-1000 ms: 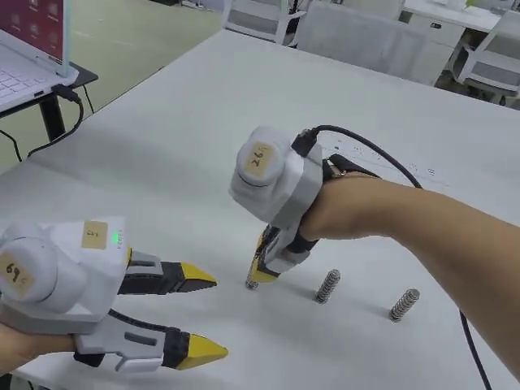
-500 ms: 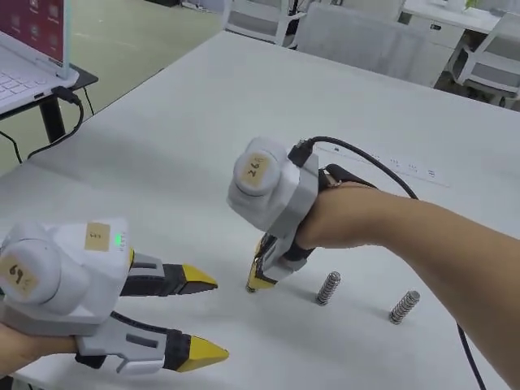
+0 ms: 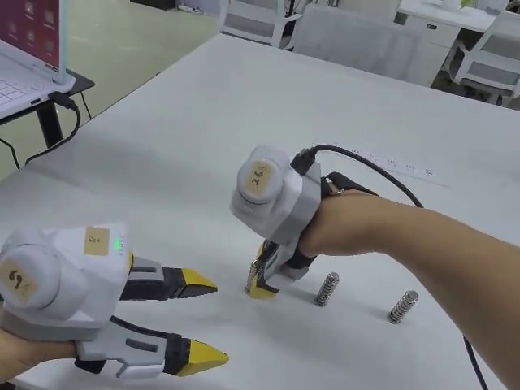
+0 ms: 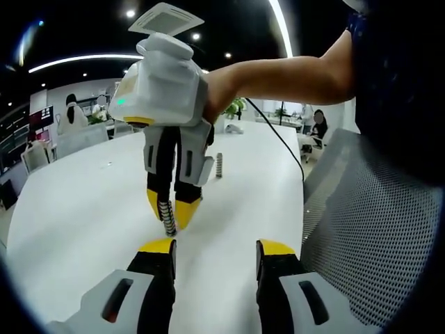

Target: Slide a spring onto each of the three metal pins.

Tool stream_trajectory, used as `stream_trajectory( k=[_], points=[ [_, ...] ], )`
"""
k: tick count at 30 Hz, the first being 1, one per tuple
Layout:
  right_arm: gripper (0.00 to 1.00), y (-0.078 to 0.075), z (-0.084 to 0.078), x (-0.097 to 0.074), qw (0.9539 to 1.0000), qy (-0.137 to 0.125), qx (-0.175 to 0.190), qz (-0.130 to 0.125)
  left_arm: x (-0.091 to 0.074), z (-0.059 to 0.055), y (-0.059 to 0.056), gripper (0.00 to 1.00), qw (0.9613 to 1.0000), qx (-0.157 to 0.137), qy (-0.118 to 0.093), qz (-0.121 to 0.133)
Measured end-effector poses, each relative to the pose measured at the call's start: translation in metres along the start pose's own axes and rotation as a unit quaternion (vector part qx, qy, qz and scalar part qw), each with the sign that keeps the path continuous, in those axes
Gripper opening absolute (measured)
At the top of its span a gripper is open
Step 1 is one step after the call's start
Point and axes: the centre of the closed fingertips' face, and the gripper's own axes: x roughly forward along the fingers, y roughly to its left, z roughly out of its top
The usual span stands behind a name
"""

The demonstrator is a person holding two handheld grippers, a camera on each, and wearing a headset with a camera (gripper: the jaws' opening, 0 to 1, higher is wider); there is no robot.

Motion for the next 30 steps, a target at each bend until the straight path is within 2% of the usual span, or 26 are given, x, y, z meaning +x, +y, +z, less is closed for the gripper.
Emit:
stream_trajectory(
  k=[7, 18, 30],
  points=[
    [0.23, 0.003, -0.008, -0.005, 0.9998, -0.01, 0.017, 0.0, 0.002, 0.003, 0.0, 0.41, 1.0, 0.0, -0.001, 0.0],
    [0.26, 0.015, -0.011, -0.018, 0.998, -0.045, 0.043, 0.001, 0.002, 0.002, 0.002, 0.41, 1.0, -0.001, 0.0, 0.004],
    [0.29, 0.033, -0.017, -0.032, 0.993, -0.094, 0.07, -0.011, 0.004, 0.006, 0.0, 0.42, 1.0, -0.003, -0.001, 0.006]
  ],
)
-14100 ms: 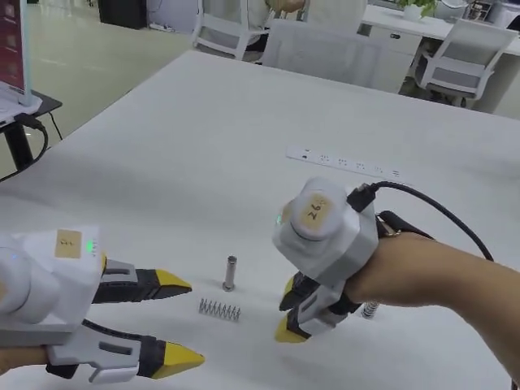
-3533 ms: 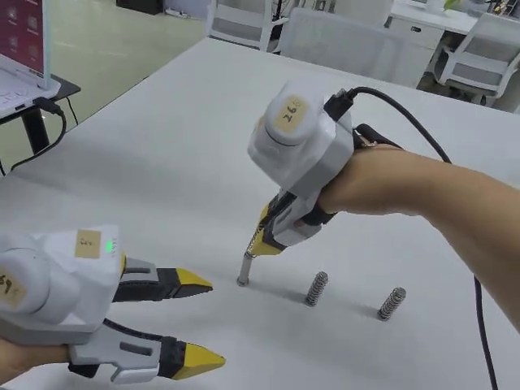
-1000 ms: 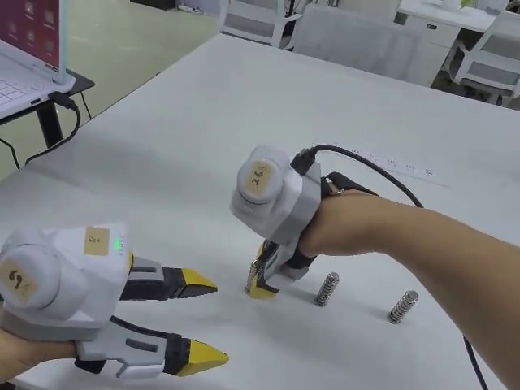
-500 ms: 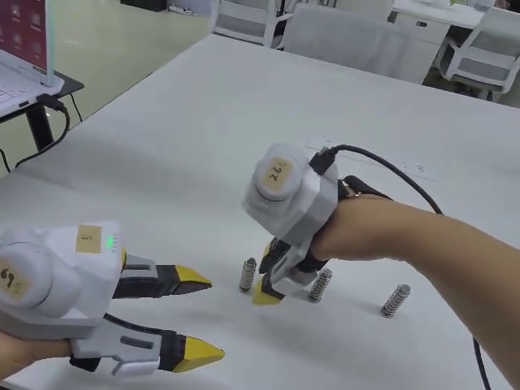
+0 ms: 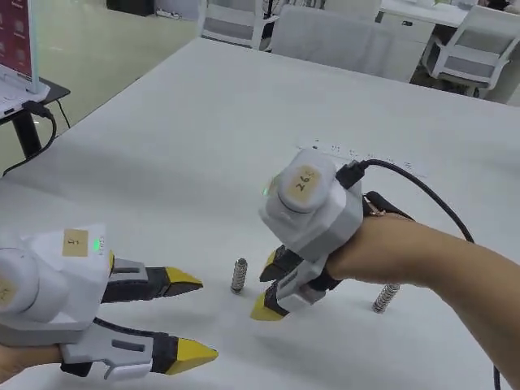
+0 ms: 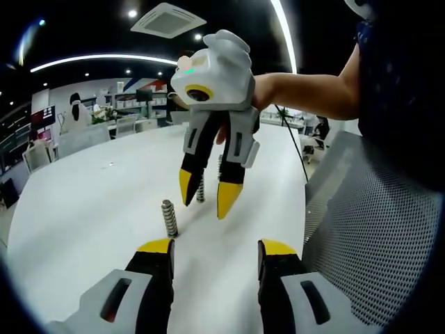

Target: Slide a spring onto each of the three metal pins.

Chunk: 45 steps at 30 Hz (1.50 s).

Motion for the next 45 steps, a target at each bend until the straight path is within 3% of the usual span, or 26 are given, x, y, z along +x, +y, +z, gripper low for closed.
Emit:
stream_trajectory(
  k=[13, 23, 37, 45],
  points=[
    [0.34, 0.018, -0.004, -0.014, 0.9982, -0.052, 0.03, -0.008, -0.001, -0.002, 0.001, 0.44, 1.0, -0.005, 0.001, 0.002],
    [0.37, 0.032, -0.021, -0.026, 0.9963, -0.074, 0.042, -0.015, -0.003, 0.0, 0.001, 0.46, 1.0, -0.004, 0.003, 0.004],
    [0.39, 0.041, -0.042, -0.051, 0.9877, -0.127, 0.083, -0.037, -0.001, 0.003, -0.002, 0.48, 1.0, -0.003, 0.006, 0.002],
    [0.42, 0.041, -0.071, -0.065, 0.9791, -0.148, 0.125, -0.062, 0.001, 0.005, -0.004, 0.5, 1.0, -0.004, 0.008, 0.001]
  ],
)
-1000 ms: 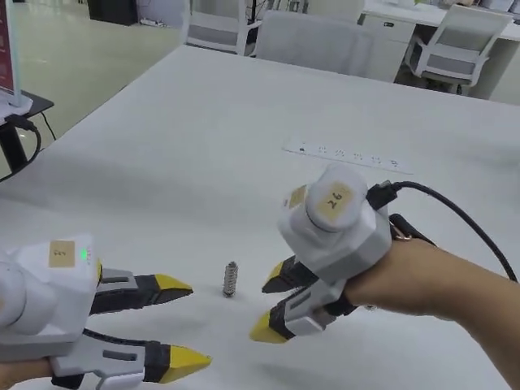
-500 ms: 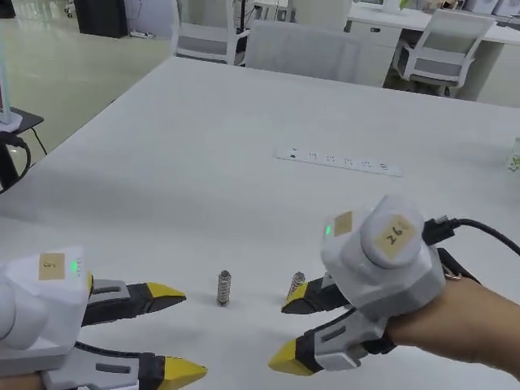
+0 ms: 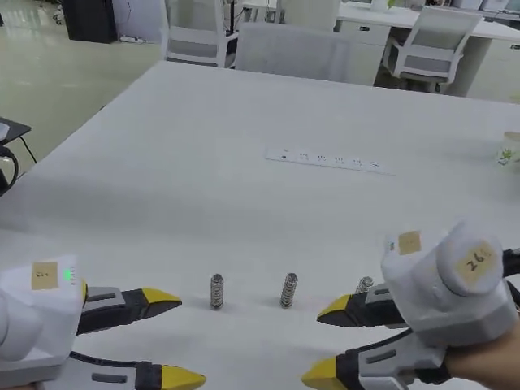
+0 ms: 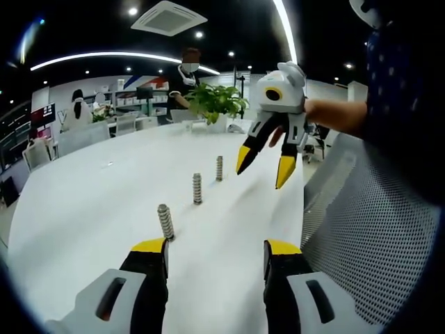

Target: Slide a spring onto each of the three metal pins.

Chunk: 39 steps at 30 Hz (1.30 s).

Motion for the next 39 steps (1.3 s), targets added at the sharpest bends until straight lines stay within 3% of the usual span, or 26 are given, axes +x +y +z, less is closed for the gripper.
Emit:
stream_trajectory(
  k=[11, 22, 31, 39],
  points=[
    [0.45, -0.023, -0.025, -0.029, 0.9972, -0.026, 0.052, -0.048, 0.001, 0.0, 0.0, 0.52, 1.0, -0.001, 0.003, 0.002],
    [0.56, -0.041, -0.035, -0.05, 0.9929, -0.068, 0.057, -0.08, 0.001, -0.002, 0.0, 0.54, 0.9999, -0.006, 0.006, 0.006],
    [0.66, -0.048, -0.041, -0.059, 0.9891, -0.095, 0.055, -0.099, 0.002, -0.005, 0.004, 0.6, 0.9998, -0.011, 0.007, 0.013],
    [0.72, -0.049, -0.044, -0.059, 0.9875, -0.102, 0.057, -0.105, 0.003, -0.005, 0.009, 0.69, 0.9996, -0.017, 0.005, 0.021]
  ],
)
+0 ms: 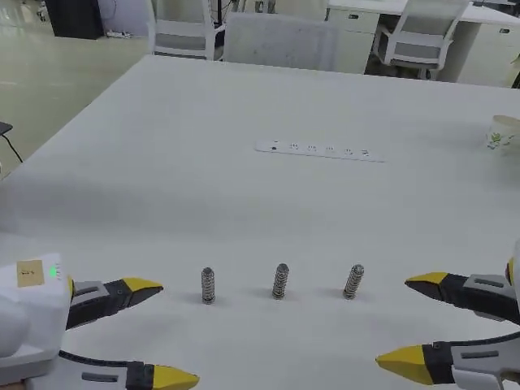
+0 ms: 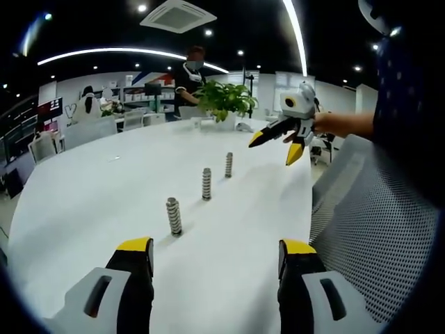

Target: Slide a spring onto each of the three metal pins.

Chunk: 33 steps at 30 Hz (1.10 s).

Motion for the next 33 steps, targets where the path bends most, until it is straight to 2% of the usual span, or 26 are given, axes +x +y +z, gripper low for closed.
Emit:
stream_trajectory(
  k=[3, 17, 26, 33],
  points=[
    [0.77, -0.0014, 0.0019, 0.0014, 0.9999, -0.01, -0.002, -0.001, 0.0, -0.0001, 0.0008, 0.73, 1.0, -0.003, 0.0, 0.002],
    [0.9, -0.0056, 0.0005, 0.0011, 0.9996, -0.019, -0.021, -0.005, 0.0015, -0.0005, 0.0026, 0.87, 0.9999, -0.01, -0.001, 0.001],
    [0.99, -0.0066, -0.0034, 0.0004, 0.9996, -0.027, -0.012, -0.003, 0.0055, 0.0008, 0.0019, 0.94, 0.9999, -0.013, -0.001, -0.001],
    [0.99, -0.0061, -0.0022, -0.0022, 0.9993, -0.038, -0.005, -0.007, 0.0058, 0.0008, 0.0009, 0.96, 0.9999, -0.015, -0.001, -0.001]
  ],
)
